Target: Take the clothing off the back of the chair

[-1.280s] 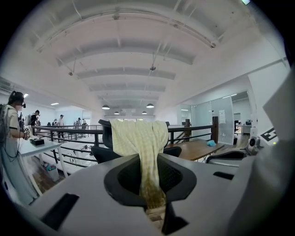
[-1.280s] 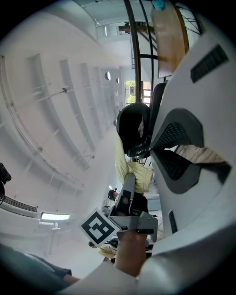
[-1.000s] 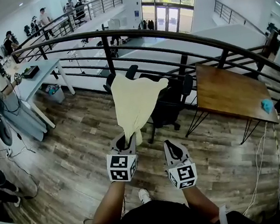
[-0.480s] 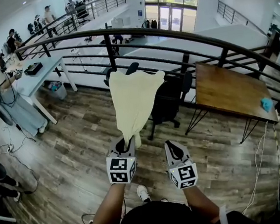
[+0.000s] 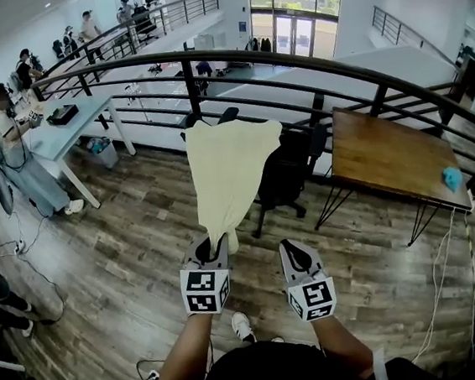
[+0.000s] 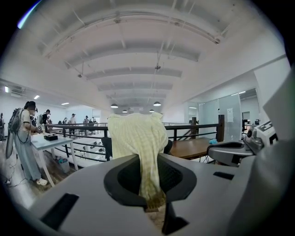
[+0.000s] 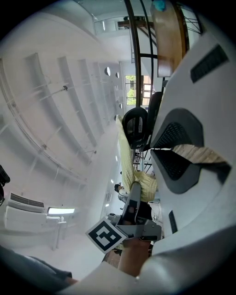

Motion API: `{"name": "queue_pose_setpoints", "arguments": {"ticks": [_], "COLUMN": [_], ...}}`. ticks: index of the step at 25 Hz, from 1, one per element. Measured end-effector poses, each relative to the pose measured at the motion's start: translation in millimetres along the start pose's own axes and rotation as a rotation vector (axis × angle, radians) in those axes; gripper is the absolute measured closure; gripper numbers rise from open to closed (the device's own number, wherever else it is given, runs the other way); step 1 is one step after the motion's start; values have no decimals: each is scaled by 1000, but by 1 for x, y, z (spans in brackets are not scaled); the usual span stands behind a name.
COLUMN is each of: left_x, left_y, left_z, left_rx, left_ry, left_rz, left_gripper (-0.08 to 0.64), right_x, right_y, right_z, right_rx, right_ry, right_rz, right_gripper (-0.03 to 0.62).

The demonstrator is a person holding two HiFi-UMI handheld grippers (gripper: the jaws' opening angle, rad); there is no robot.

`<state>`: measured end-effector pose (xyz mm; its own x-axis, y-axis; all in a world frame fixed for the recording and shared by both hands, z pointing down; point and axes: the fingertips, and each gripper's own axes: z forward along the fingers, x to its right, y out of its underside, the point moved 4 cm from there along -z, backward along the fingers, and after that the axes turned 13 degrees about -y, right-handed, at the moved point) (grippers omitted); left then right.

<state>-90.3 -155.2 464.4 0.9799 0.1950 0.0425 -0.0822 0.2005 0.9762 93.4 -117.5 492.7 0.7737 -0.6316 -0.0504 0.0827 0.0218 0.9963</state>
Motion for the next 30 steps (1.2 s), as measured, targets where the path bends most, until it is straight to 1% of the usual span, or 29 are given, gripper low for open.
{"name": "queue_pose_setpoints", "arguments": {"ticks": [12, 17, 25, 30], "left_x": [10, 13, 14, 16], "left_y": [16, 24, 45, 46], "left_z": [-39, -52, -48, -43], "left_rx": [-2, -7, -80, -81], "left_ry": [-20, -31, -42, -41], "left_rz": [-12, -31, -32, -26], "left_gripper": [492, 492, 492, 492], "right_x": [-23, -28, -25, -20], "right_y": [5, 10, 12, 16], "right_z": [-33, -44, -48, -44], "right_rx": [-5, -9, -22, -23], "right_ry": [-21, -30, -25, -25], "right_rz": [-9, 9, 7, 16], "right_gripper": [571, 571, 571, 571]}}
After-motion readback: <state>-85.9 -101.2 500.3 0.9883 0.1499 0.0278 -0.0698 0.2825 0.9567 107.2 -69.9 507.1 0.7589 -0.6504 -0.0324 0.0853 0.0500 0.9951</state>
